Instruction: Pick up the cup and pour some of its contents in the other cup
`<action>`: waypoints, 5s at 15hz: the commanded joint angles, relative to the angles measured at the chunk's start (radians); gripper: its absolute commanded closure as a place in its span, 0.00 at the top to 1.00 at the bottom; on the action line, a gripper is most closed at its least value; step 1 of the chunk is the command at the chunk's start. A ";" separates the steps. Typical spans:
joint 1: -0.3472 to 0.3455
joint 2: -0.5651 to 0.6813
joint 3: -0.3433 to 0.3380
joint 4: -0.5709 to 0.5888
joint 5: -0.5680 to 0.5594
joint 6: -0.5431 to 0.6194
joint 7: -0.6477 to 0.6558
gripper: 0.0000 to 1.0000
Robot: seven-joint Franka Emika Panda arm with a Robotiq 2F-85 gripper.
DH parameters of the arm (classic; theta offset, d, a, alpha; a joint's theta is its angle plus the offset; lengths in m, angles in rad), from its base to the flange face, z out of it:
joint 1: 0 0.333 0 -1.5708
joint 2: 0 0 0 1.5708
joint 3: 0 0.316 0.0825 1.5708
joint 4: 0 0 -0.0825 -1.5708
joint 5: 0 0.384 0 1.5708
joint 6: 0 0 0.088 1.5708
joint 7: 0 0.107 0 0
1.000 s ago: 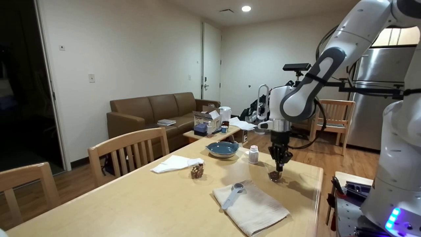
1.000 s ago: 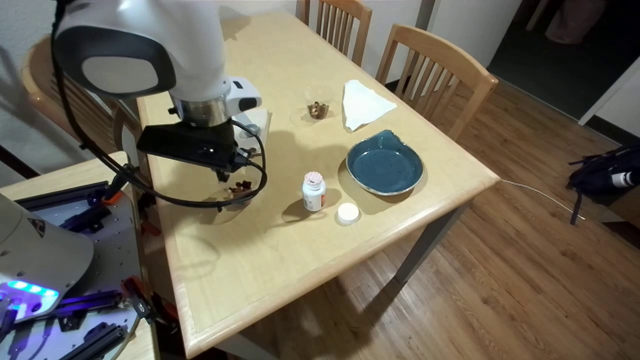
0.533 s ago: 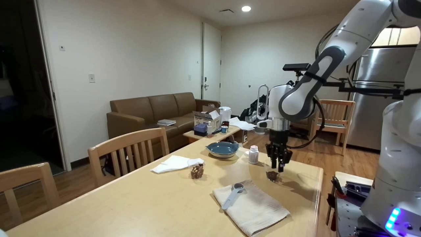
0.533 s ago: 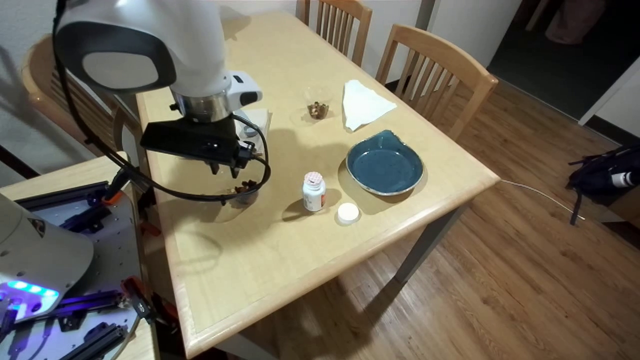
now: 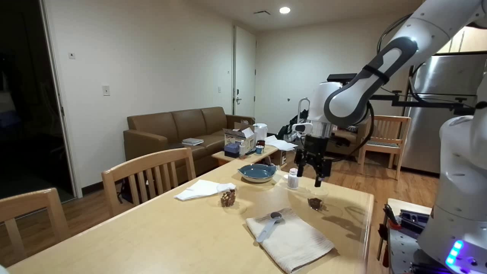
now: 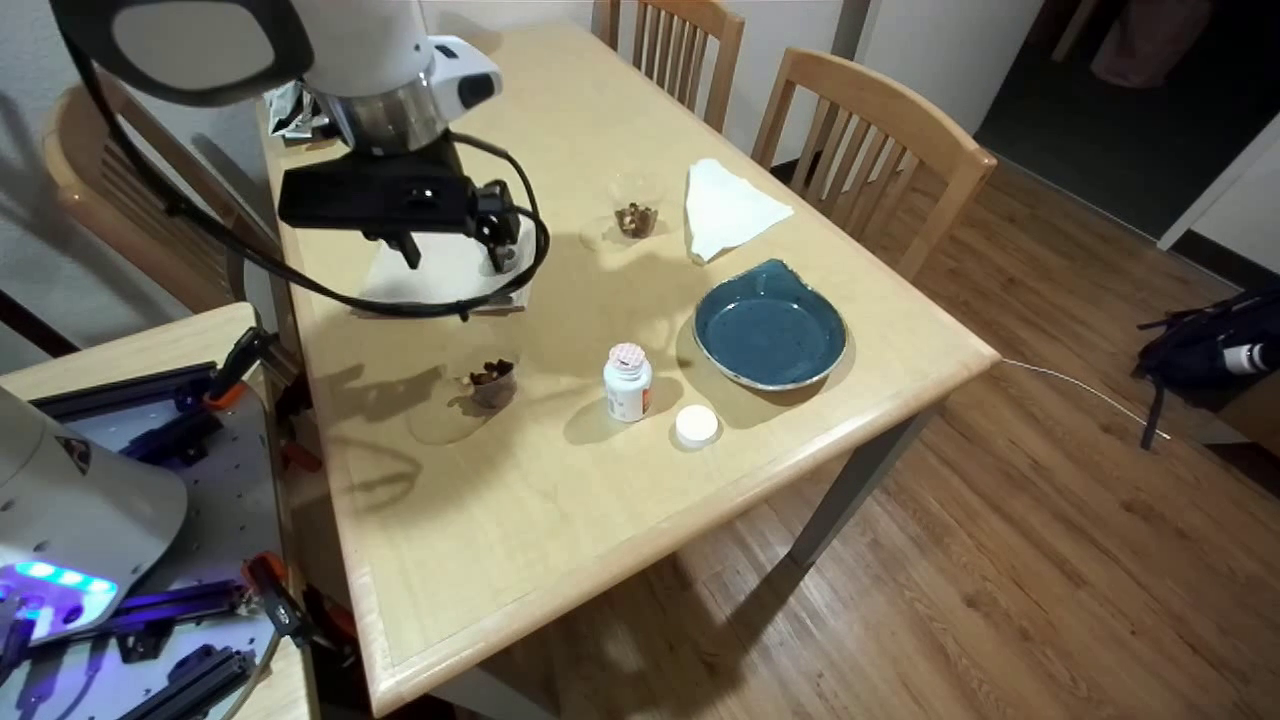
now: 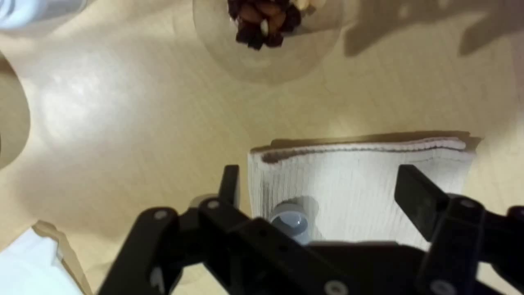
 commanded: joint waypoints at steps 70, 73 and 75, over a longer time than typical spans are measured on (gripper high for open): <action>0.282 0.742 0.214 1.010 -0.910 -0.525 1.185 1.00; 0.306 0.739 0.193 1.022 -0.955 -0.558 1.238 1.00; 0.330 0.738 0.176 1.029 -0.997 -0.558 1.362 1.00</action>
